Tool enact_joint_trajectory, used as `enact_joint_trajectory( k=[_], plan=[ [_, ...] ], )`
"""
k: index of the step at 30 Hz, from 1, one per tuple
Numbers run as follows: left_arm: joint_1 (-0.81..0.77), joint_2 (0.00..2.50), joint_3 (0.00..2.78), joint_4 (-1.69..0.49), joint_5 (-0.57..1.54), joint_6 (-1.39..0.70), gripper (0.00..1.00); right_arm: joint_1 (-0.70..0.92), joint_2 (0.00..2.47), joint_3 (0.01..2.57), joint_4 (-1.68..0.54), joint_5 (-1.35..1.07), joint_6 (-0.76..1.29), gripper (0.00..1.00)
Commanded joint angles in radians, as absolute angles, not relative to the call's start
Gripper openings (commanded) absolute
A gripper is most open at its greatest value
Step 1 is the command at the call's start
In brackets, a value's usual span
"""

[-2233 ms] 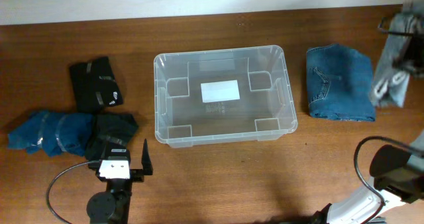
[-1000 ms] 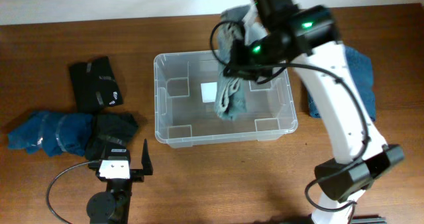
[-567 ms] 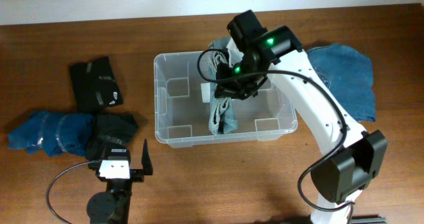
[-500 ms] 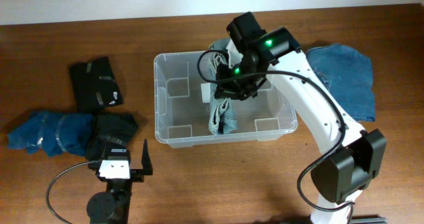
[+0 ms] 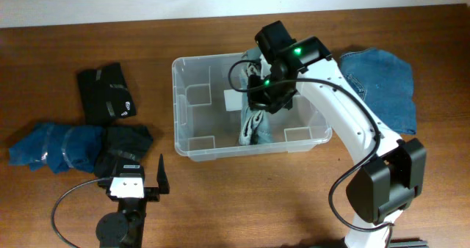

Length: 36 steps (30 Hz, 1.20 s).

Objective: Pack container
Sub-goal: 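Lower the light-wash jeans into the box and release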

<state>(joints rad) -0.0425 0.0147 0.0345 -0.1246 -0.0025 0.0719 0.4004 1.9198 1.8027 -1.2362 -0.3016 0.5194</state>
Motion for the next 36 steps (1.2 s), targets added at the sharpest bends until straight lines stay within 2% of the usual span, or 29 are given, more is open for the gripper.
enact_joint_trajectory(
  k=[1, 4, 9, 11, 13, 22, 27, 31, 34, 36],
  plan=[
    [-0.036, 0.007, 0.031, -0.125, 0.012, 0.084, 0.99, 0.376, 1.905, 1.809, -1.230, -0.189, 0.502, 0.12],
    [-0.036, 0.007, 0.031, -0.125, 0.012, 0.084, 0.99, 0.370, 1.905, 1.809, -1.237, -0.140, 0.502, 0.17],
    [-0.036, 0.007, 0.031, -0.125, 0.012, 0.084, 0.99, 0.363, 1.905, 1.809, -1.252, -0.050, 0.502, 0.63],
    [-0.036, 0.007, 0.031, -0.125, 0.012, 0.084, 0.99, 0.363, 1.905, 1.809, -1.256, -0.006, 0.483, 0.72],
    [-0.036, 0.007, 0.031, -0.125, 0.012, 0.084, 0.99, 0.361, 1.905, 1.809, -1.256, 0.025, 0.445, 0.75],
    [-0.036, 0.007, 0.031, -0.125, 0.012, 0.084, 1.00, 0.314, 1.905, 1.809, -1.245, 0.080, 0.260, 0.73],
    [-0.036, 0.007, 0.031, -0.125, 0.012, 0.084, 0.99, 0.311, 1.905, 1.813, -1.278, 0.051, 0.120, 0.67],
    [-0.036, 0.007, 0.031, -0.125, 0.012, 0.084, 0.99, 0.324, 1.903, 1.845, -1.304, -0.004, 0.048, 0.55],
    [-0.036, 0.007, 0.031, -0.125, 0.012, 0.084, 0.99, 0.342, 1.903, 1.879, -1.309, -0.007, 0.029, 0.41],
    [-0.036, 0.007, 0.031, -0.125, 0.012, 0.084, 0.99, 0.352, 1.903, 1.892, -1.304, -0.011, 0.025, 0.21]
  ],
)
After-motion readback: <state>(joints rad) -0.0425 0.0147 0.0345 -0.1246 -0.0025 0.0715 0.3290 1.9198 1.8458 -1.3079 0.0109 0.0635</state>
